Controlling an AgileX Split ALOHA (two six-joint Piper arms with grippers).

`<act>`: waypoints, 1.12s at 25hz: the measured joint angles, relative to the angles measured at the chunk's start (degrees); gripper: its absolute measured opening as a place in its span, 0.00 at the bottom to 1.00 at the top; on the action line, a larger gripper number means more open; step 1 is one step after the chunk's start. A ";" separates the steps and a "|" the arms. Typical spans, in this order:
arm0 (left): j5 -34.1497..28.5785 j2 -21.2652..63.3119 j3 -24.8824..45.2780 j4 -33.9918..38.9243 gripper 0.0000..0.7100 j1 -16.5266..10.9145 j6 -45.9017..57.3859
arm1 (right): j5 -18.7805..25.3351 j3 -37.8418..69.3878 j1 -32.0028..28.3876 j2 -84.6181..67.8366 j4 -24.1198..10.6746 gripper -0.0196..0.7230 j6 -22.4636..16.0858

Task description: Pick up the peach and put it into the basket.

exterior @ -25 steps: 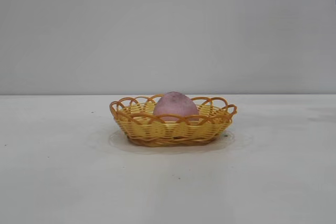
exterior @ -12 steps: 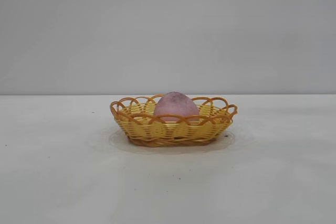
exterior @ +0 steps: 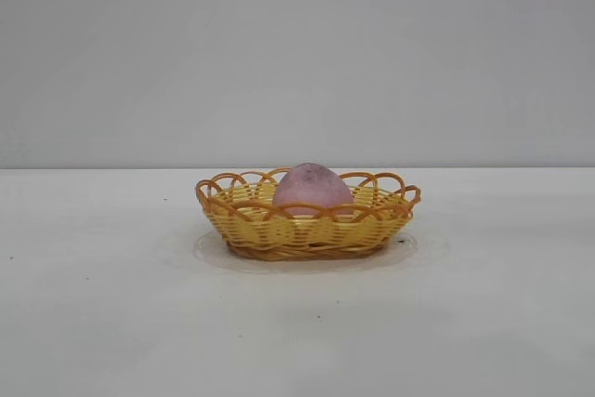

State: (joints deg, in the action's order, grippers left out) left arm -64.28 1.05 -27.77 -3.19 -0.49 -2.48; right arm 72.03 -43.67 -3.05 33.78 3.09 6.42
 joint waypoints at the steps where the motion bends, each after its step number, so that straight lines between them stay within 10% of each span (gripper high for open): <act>1: 0.00 0.00 0.00 0.00 0.77 0.00 0.00 | 0.00 1.90 0.00 -2.74 0.55 0.62 0.00; 28: 0.00 0.00 0.00 0.00 0.77 0.00 0.00 | -6.58 15.68 5.79 -33.96 4.17 0.62 -0.49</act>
State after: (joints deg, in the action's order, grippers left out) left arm -64.28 1.05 -27.77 -3.19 -0.49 -2.48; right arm 65.45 -27.98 2.74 -0.19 7.26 5.93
